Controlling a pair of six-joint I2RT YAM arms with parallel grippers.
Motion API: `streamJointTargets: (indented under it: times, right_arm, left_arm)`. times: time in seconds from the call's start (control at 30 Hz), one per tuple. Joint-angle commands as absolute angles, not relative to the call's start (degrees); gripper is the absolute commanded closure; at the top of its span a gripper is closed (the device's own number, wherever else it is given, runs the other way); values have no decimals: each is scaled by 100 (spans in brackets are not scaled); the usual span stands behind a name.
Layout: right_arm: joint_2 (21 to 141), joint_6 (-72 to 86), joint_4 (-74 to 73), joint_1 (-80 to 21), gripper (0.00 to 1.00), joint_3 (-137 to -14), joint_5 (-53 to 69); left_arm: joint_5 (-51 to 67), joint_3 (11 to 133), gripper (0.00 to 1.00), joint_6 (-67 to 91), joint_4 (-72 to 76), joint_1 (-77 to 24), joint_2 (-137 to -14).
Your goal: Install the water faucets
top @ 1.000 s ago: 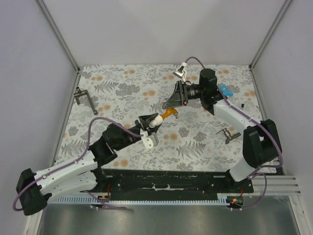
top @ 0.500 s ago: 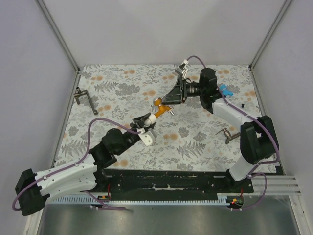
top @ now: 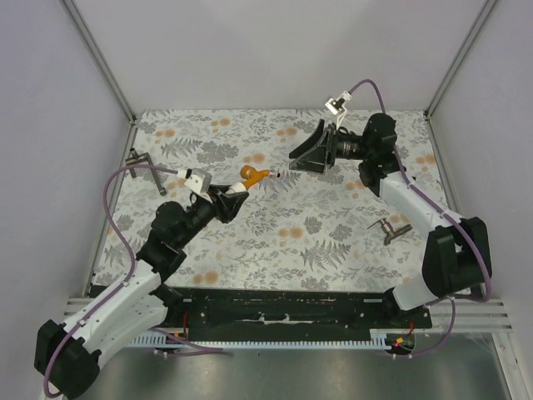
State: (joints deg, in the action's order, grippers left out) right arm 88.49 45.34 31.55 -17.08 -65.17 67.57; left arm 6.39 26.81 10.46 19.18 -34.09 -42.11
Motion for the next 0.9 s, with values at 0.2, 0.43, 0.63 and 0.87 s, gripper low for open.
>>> streamJointTargets:
  times: [0.2,0.43,0.63,0.87]
  right_arm:
    - [7305,1390,3188,-1731,2,-5108,5758]
    - [6987,1002,3278,-1775,2,-4975,5695]
    - [7171,1186,3682,-1889,2,-5097,5792]
    - [7654,1923,4499,-2091,8,-5466,6213]
  left_arm:
    - [3242,3673,98,4349,2873,-2409,-5176]
    - [4200,4130,98,5763,3839,-2338,-5984]
    - [4544,4236,98,6732,4842,-2347,-6363]
    - [4667,4421,98,6838,4782,-2355,-6407]
